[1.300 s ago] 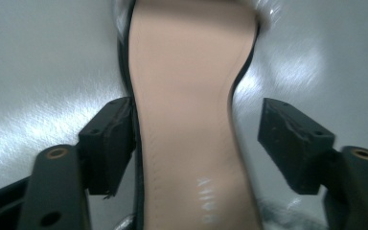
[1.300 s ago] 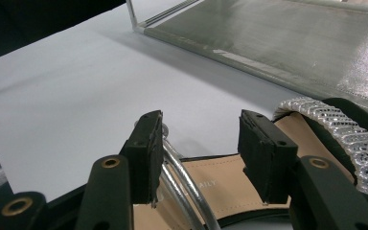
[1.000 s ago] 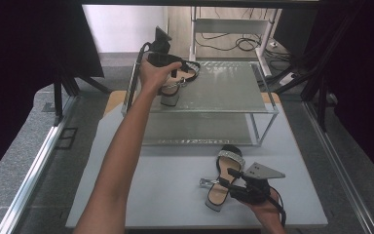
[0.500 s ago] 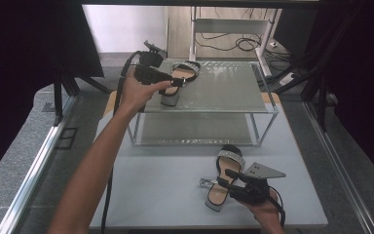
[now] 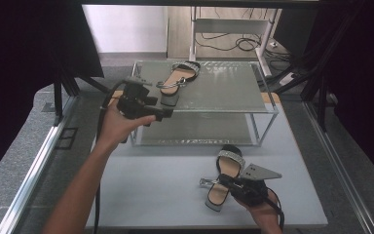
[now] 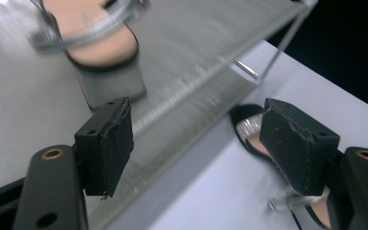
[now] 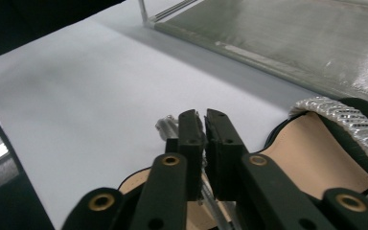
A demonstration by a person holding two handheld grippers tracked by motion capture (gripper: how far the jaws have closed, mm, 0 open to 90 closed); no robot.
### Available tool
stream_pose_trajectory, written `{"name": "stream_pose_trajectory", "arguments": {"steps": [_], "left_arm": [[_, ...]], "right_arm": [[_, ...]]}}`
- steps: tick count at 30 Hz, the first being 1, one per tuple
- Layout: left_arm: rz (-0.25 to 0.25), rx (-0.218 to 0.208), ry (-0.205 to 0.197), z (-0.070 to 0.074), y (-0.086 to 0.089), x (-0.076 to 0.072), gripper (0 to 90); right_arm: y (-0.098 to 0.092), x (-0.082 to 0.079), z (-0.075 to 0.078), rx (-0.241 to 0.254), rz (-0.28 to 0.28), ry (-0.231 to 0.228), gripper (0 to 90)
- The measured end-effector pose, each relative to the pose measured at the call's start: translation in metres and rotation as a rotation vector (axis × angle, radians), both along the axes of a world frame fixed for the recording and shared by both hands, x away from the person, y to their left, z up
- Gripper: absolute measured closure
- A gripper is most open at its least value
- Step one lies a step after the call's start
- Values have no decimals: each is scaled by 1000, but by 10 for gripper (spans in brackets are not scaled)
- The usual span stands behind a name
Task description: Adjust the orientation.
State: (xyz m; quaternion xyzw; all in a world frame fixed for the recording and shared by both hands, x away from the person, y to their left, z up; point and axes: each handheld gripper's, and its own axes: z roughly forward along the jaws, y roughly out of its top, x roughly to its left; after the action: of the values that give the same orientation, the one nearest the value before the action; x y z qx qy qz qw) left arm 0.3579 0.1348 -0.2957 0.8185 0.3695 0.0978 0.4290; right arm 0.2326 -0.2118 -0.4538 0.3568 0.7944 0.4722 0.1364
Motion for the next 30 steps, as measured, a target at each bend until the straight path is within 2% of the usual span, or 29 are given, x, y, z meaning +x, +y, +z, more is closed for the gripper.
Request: {"name": "stream_pose_trajectory", "arguments": {"steps": [2,5,7,9,16,17,18,21,24,25,26,30], "left_arm": [[-27,-43,10,-12,6,-11,275],[-32,-42,13,-33,12,-28,288],[-34,-34,29,-47,17,-37,294],[-35,-2,44,-60,19,-44,302],[-9,5,61,-98,30,-65,321],[-4,12,64,-103,32,-67,321],[3,15,64,-107,33,-69,321],[-2,4,82,-120,35,-72,323],[-13,-6,100,-132,35,-73,324],[-17,-14,107,-136,35,-73,323],[-19,-15,132,-143,35,-70,325],[-14,0,141,-148,34,-66,325]], "right_arm": [[3,-1,0,-18,9,2,890],[7,-3,1,-37,15,-3,899],[9,-3,0,-39,17,0,899],[11,-3,-1,-43,24,2,899],[22,-4,-5,-58,58,16,897],[29,-6,-7,-83,74,21,898],[29,-6,-7,-83,74,21,898],[45,-9,-14,-139,124,31,899],[63,-13,-23,-213,164,24,900],[68,-13,-25,-241,173,45,900],[72,-15,-28,-286,167,32,900],[69,-19,-26,-315,164,45,900]]}}
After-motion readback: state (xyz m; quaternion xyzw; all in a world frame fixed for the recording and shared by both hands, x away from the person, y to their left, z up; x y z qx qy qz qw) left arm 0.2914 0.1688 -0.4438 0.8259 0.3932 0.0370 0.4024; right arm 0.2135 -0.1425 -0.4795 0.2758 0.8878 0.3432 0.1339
